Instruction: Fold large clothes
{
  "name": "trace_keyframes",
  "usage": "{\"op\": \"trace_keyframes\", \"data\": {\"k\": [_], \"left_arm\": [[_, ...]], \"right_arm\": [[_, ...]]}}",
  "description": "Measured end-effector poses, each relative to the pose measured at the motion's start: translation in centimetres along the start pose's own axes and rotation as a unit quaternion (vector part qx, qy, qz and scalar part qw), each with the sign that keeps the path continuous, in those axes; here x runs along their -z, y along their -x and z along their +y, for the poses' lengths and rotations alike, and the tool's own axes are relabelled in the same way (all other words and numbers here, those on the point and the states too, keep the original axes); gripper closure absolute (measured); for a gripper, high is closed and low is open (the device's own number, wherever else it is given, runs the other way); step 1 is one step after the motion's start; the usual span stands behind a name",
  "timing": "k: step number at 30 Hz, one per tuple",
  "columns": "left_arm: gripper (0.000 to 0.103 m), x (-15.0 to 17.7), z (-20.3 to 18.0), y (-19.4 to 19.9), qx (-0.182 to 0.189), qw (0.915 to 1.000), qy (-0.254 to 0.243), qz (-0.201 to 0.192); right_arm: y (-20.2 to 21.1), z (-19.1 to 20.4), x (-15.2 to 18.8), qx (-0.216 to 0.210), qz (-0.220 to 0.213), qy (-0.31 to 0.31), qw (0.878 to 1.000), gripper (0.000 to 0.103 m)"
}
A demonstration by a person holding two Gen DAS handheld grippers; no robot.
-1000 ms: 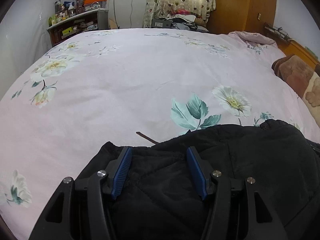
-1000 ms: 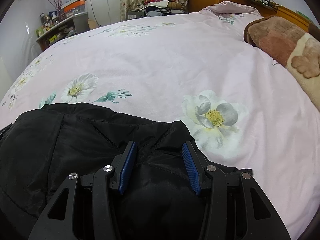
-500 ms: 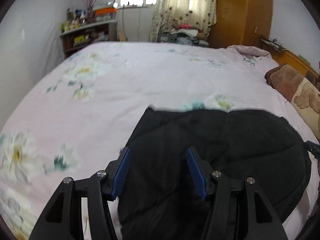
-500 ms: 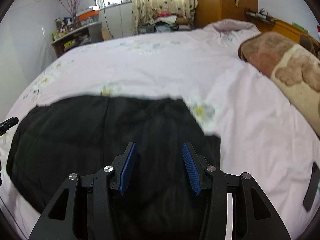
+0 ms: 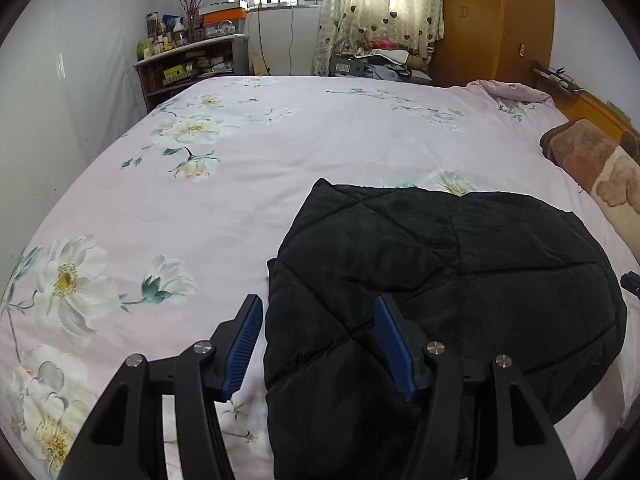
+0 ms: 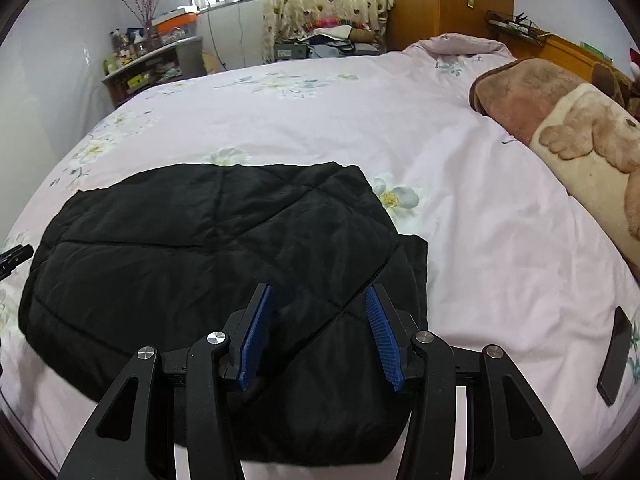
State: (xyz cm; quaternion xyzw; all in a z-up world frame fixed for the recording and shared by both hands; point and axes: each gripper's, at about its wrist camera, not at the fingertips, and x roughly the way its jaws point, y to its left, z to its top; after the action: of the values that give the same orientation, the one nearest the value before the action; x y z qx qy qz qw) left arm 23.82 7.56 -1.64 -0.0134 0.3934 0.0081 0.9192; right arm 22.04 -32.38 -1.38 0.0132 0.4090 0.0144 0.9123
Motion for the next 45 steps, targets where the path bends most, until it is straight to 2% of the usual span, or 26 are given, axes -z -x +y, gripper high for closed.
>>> {"op": "trace_keyframes", "data": {"k": [10,13,20,21,23,24,33,37,40,45], "left_arm": [[0.042,1.3,0.2,1.3,-0.001,0.9999,0.010,0.004],[0.042,1.6,0.7,0.6,-0.006,0.9997,0.017,0.014],[0.041,2.3,3.2,-3.4,0.023,0.9969,0.060,0.045],[0.041,2.5,3.5,-3.9,0.031,0.9961,0.067,0.049],[0.038,2.7,3.8,-4.8,0.045,0.9944,0.078,0.055],[0.037,2.7,3.8,-5.1,0.050,0.9941,0.078,0.056],[0.024,2.5,4.0,-8.7,0.104,0.9859,0.103,0.081],[0.021,2.7,4.6,-9.6,0.138,0.9780,0.126,0.094],[0.020,2.9,5.1,-10.3,0.164,0.9710,0.139,0.104],[0.020,3.4,5.0,-10.0,0.178,0.9680,0.142,0.107]], "right_arm": [[1.0,1.1,2.0,-0.014,0.006,0.003,1.000,0.053],[0.7,0.7,2.3,-0.004,0.007,-0.001,1.000,0.044],[-1.3,-1.1,2.5,0.019,0.023,-0.016,0.999,0.043],[-1.9,-1.6,2.6,0.021,0.030,-0.021,0.999,0.042],[-2.5,-2.4,2.7,0.020,0.038,-0.030,0.999,0.032],[-2.8,-2.9,2.7,0.017,0.040,-0.036,0.998,0.032],[-6.0,-7.1,3.2,-0.058,0.070,-0.119,0.989,0.025],[-7.6,-8.4,3.4,-0.092,0.087,-0.146,0.981,0.018],[-8.4,-8.9,3.5,-0.119,0.097,-0.161,0.975,0.018],[-8.4,-9.2,4.2,-0.145,0.106,-0.180,0.967,0.020]]}}
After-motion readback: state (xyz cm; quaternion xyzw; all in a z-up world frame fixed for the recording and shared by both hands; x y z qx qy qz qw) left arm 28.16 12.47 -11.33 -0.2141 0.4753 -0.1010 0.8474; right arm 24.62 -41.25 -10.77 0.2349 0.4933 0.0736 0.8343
